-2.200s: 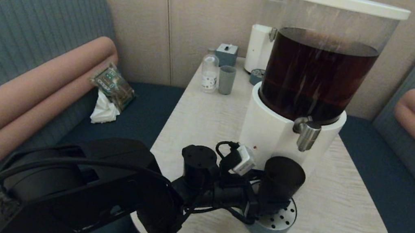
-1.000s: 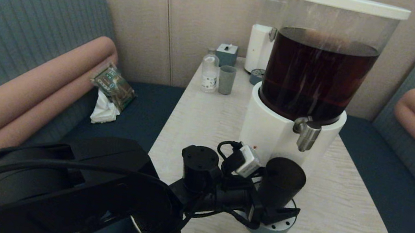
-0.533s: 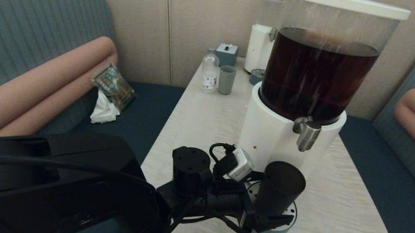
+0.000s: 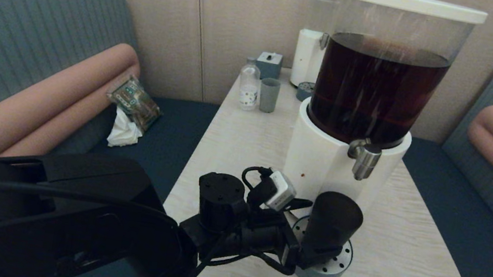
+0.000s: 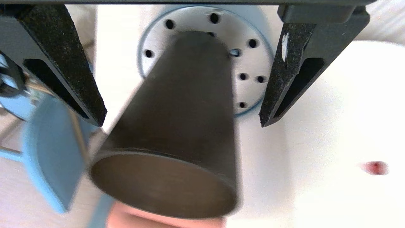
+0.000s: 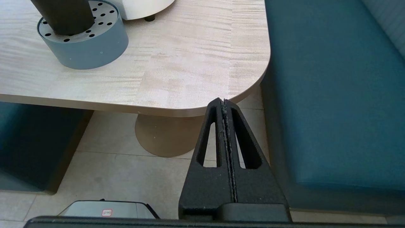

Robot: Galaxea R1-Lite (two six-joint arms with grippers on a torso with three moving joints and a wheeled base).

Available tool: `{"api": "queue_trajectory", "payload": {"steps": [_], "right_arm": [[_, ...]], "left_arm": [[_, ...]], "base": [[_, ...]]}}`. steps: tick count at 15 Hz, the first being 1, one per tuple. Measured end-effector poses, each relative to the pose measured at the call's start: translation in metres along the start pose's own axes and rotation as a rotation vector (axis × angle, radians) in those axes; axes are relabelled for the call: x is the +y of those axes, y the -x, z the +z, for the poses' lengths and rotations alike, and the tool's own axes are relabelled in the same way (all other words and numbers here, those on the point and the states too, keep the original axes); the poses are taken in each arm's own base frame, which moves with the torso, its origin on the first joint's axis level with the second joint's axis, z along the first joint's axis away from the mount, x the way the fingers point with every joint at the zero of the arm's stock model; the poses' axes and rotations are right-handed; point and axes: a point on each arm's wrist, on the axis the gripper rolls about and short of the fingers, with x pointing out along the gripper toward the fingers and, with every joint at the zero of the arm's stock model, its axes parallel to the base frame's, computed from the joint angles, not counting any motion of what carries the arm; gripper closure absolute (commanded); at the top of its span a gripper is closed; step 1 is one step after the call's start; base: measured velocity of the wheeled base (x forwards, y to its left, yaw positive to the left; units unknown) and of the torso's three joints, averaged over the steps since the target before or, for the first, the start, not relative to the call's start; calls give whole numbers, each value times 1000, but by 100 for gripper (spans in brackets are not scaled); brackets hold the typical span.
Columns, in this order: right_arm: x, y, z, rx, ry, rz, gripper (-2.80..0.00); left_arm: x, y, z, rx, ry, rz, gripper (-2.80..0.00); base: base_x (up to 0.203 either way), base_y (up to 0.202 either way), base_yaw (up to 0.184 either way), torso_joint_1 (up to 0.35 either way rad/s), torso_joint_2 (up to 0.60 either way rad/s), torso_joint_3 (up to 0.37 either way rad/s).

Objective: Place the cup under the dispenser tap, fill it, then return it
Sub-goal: Place it under the water dispenser

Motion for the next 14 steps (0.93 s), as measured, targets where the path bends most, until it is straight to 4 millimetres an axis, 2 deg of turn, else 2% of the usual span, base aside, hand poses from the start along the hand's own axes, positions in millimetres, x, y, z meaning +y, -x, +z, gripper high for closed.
{"api": "queue_trajectory", "payload": {"steps": [5,14], "right_arm": [[0,0,0,0,0,-1,0],[0,0,0,0,0,0,0]], "left_arm": [[3,9,12,-64,-29,56,-280],[-20,61,31,-57,-45,140,-280]], "base": [[0,0,0,0,0,0],[0,0,0,0,0,0]]}}
